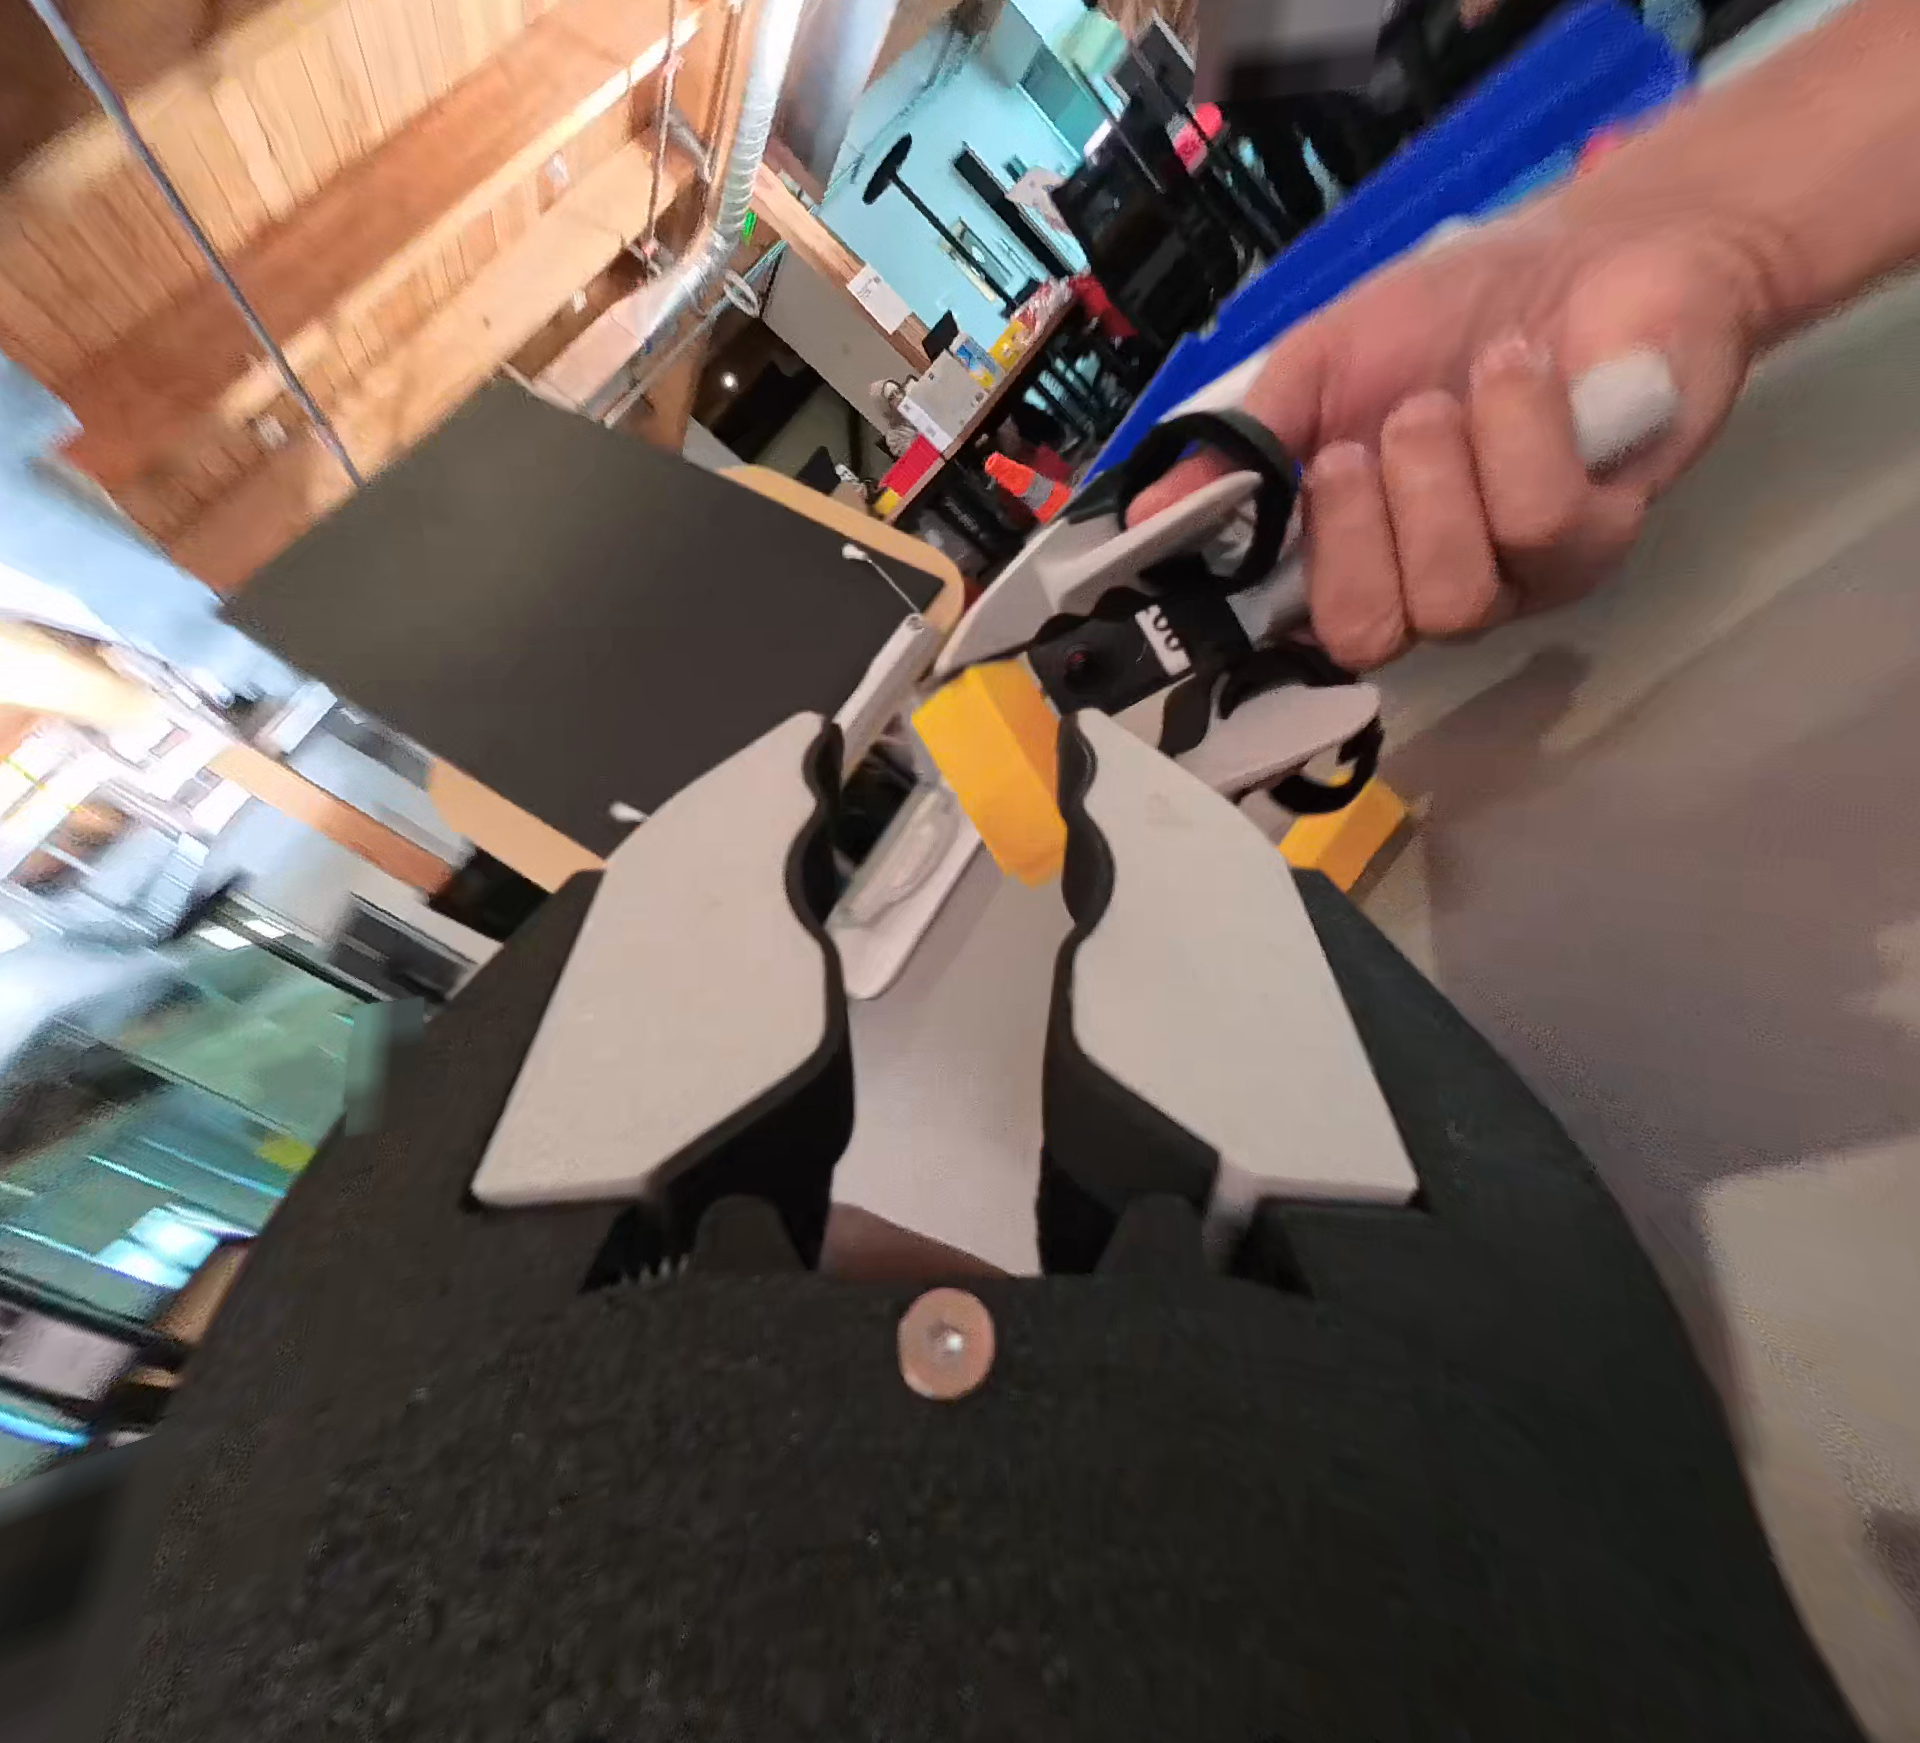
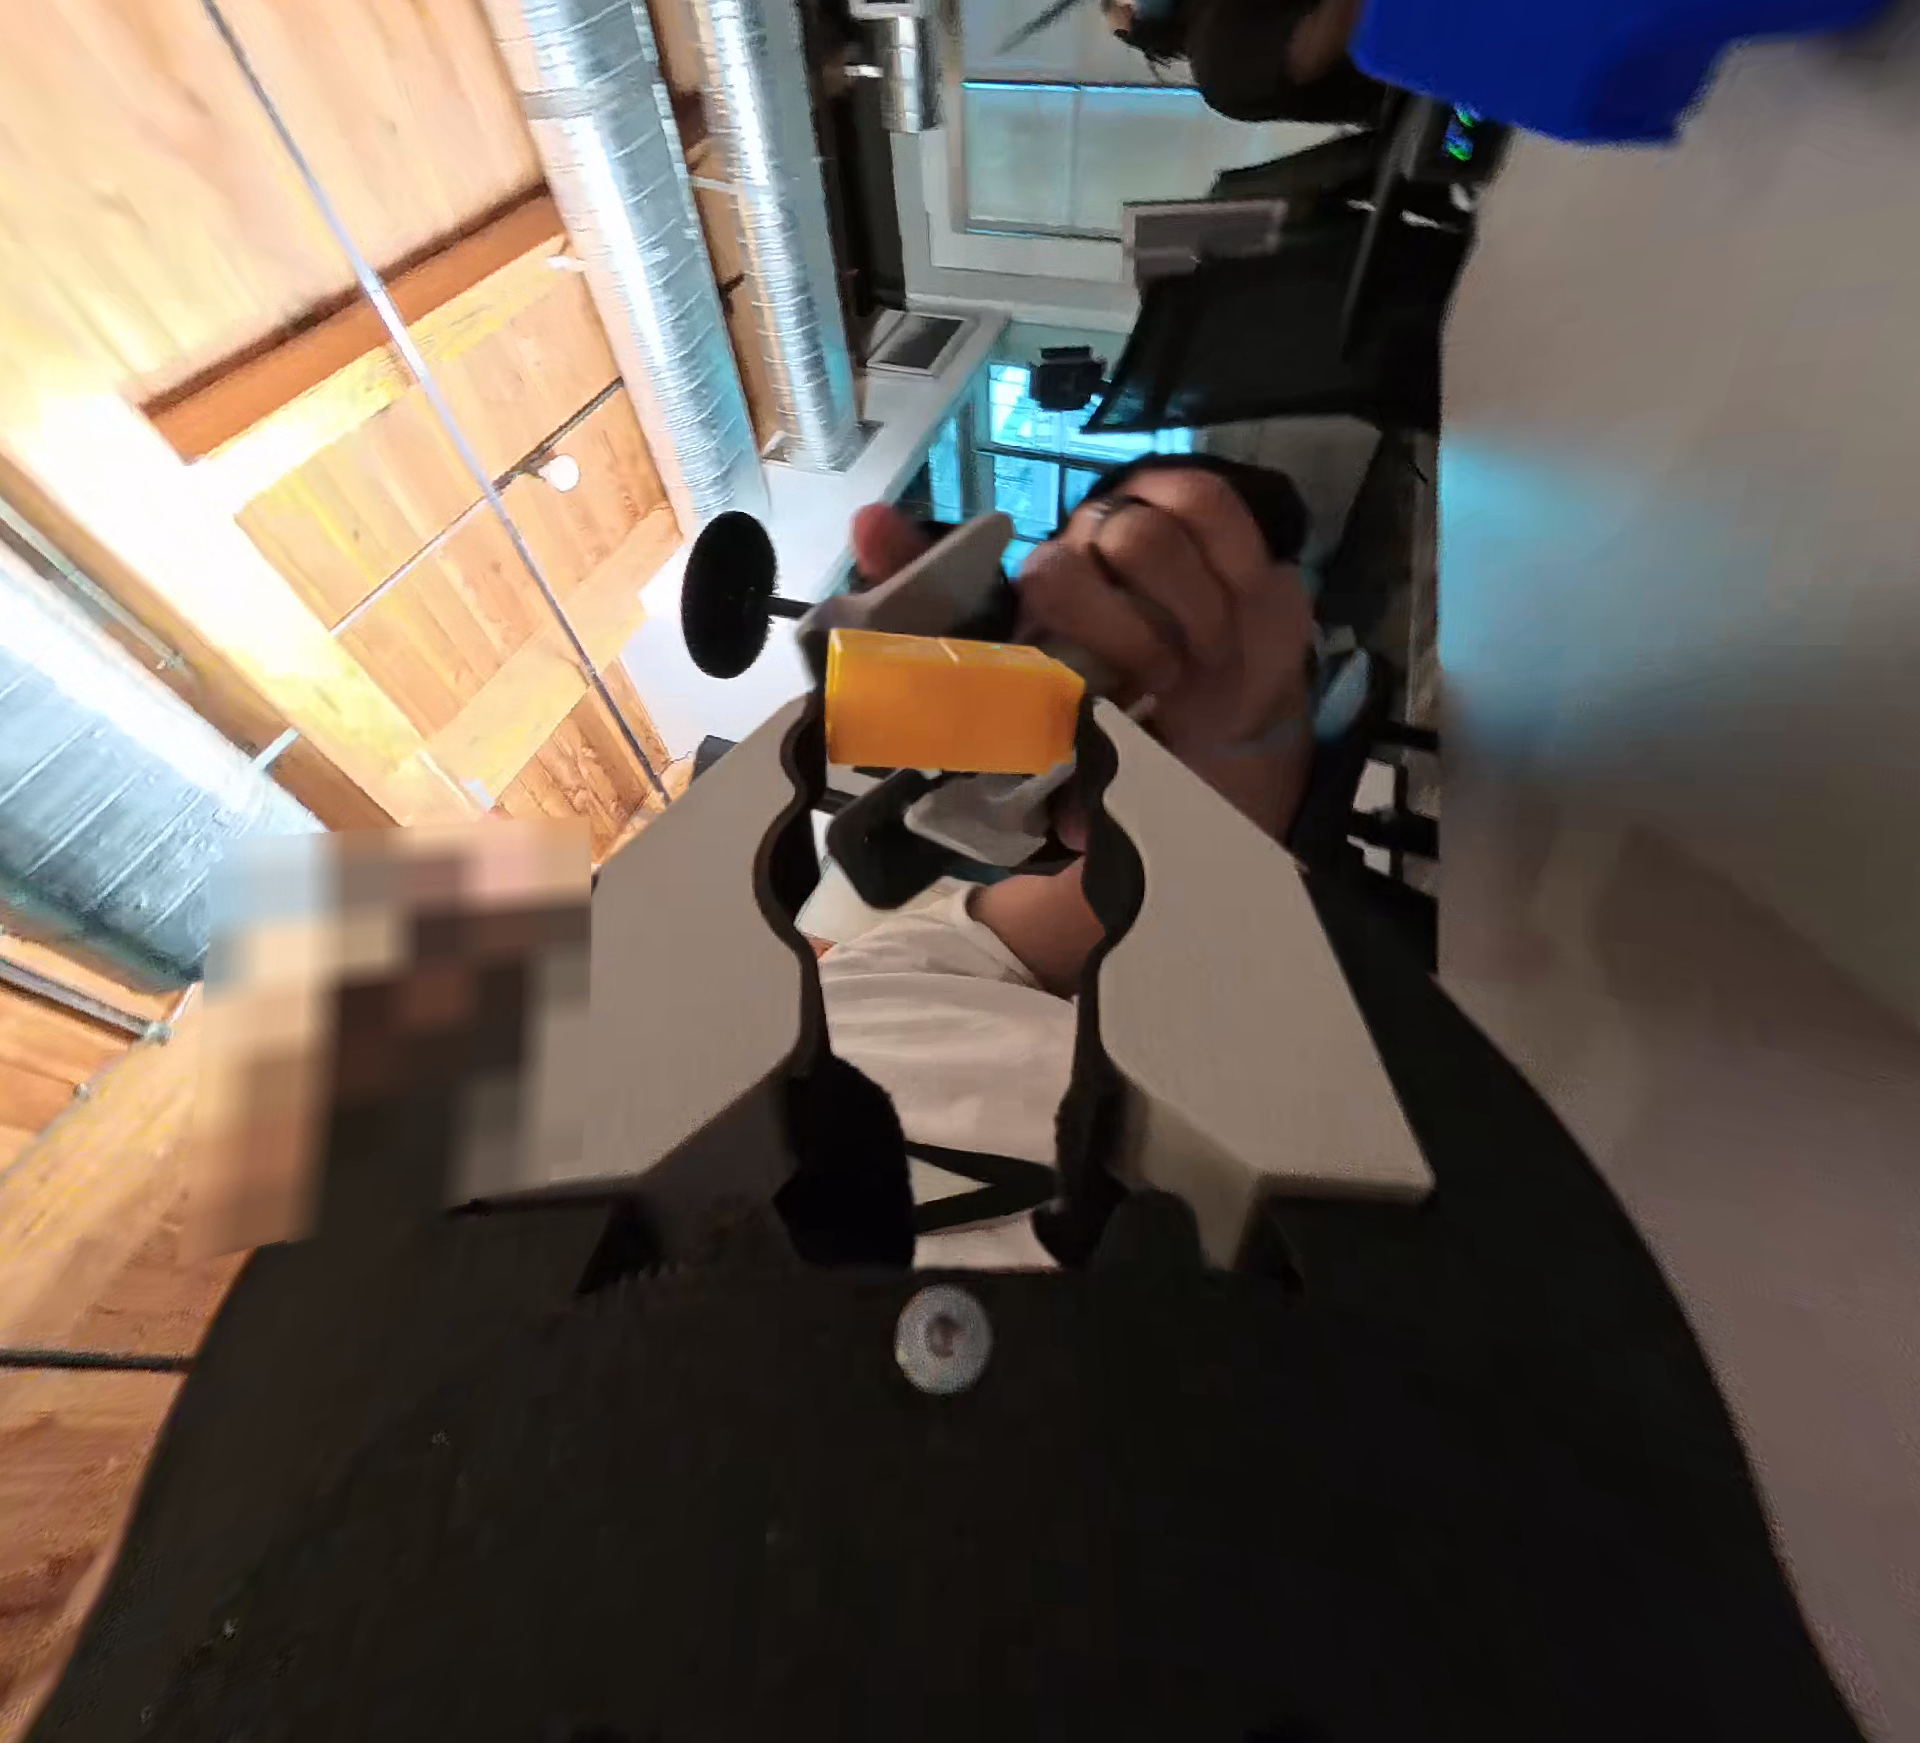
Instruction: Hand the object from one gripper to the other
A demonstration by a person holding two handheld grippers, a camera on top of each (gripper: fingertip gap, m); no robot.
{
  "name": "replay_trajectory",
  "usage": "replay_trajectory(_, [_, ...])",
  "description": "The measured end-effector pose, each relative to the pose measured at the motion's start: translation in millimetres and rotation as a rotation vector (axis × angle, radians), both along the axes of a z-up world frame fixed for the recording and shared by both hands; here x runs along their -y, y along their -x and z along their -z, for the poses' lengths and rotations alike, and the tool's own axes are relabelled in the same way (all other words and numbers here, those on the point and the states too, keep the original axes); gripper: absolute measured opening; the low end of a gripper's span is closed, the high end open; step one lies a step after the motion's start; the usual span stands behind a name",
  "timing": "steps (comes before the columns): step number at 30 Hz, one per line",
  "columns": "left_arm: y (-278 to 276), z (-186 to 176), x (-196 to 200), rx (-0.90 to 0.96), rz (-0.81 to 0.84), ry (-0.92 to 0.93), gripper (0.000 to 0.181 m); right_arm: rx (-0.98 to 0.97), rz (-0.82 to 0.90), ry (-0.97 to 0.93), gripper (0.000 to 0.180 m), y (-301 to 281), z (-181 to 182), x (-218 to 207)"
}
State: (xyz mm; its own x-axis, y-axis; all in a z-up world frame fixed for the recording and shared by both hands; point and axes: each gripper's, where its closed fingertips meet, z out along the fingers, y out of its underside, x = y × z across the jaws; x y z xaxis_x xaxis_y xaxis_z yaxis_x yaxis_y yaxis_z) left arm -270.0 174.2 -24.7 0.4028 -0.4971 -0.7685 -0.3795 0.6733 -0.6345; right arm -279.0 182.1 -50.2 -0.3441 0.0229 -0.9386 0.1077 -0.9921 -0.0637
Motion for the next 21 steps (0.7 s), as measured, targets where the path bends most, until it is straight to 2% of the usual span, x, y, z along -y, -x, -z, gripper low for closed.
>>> replay_trajectory(3, [-3, 10, 5, -0.132, -0.020, -0.145, 0.044, 0.052, -0.047, 0.024, 0.048, 5, 10, 7])
replay_trajectory(7, [-5, 31, -2, -0.199, -0.008, -0.019, 0.075, 0.066, -0.100, 0.012, 0.048, 2, 9, 14])
replay_trajectory(10, [-7, 35, 1, -0.212, 0.025, 0.004, 0.078, 0.124, -0.132, -0.021, 0.048, 2, 17, 21])
replay_trajectory(11, [-9, 38, 3, -0.230, 0.038, 0.002, 0.077, 0.152, -0.143, -0.025, 0.048, 2, 22, 22])
replay_trajectory(16, [-11, 55, 10, -0.324, 0.068, -0.048, 0.046, 0.224, -0.191, -0.038, 0.048, 1, 35, 29])
replay_trajectory(21, [-12, 56, 5, -0.338, 0.028, -0.055, 0.046, 0.230, -0.159, -0.073, 0.049, 0, 35, 24])
